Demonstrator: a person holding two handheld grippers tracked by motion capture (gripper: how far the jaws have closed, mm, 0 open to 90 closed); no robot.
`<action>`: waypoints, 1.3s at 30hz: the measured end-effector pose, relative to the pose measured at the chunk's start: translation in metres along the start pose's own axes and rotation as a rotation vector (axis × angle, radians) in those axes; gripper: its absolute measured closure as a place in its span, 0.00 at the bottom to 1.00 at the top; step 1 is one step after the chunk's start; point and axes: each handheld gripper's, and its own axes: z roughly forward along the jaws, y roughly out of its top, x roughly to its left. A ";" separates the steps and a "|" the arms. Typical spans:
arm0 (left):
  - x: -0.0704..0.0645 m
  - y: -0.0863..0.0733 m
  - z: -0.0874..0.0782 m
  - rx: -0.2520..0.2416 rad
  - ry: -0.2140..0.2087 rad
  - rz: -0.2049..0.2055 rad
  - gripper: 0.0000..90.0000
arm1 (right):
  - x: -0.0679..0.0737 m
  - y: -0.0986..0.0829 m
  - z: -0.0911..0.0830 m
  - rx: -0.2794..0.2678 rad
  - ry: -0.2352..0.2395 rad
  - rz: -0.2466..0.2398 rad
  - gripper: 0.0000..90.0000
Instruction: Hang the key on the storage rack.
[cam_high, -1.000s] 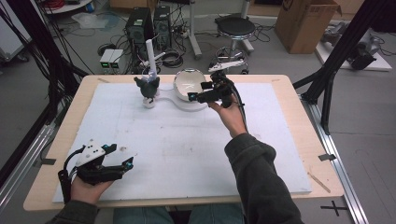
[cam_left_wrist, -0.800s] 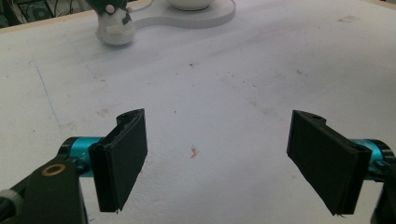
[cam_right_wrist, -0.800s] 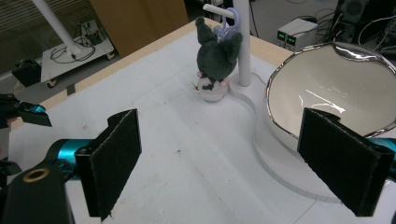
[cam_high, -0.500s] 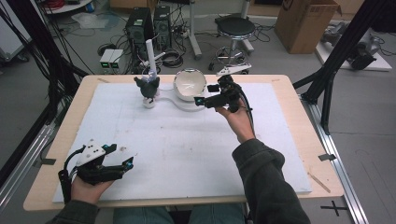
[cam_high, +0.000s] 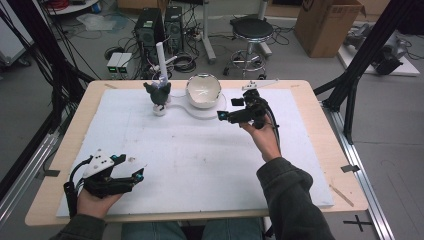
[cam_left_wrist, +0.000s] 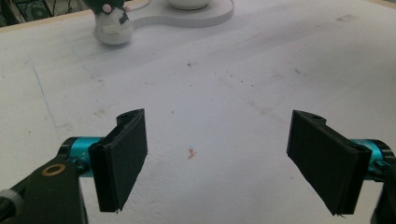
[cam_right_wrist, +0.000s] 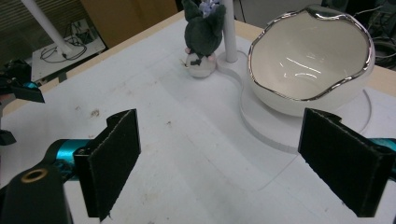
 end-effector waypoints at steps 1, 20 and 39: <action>0.000 0.000 0.000 -0.001 0.001 -0.003 0.23 | 0.000 -0.001 -0.001 -0.004 -0.001 -0.001 0.14; 0.000 0.000 -0.003 -0.002 0.003 -0.005 0.23 | 0.002 -0.013 -0.021 -0.010 -0.001 -0.001 0.13; -0.001 0.001 -0.001 -0.003 -0.003 0.000 0.23 | 0.005 -0.031 -0.036 -0.014 -0.033 -0.016 0.13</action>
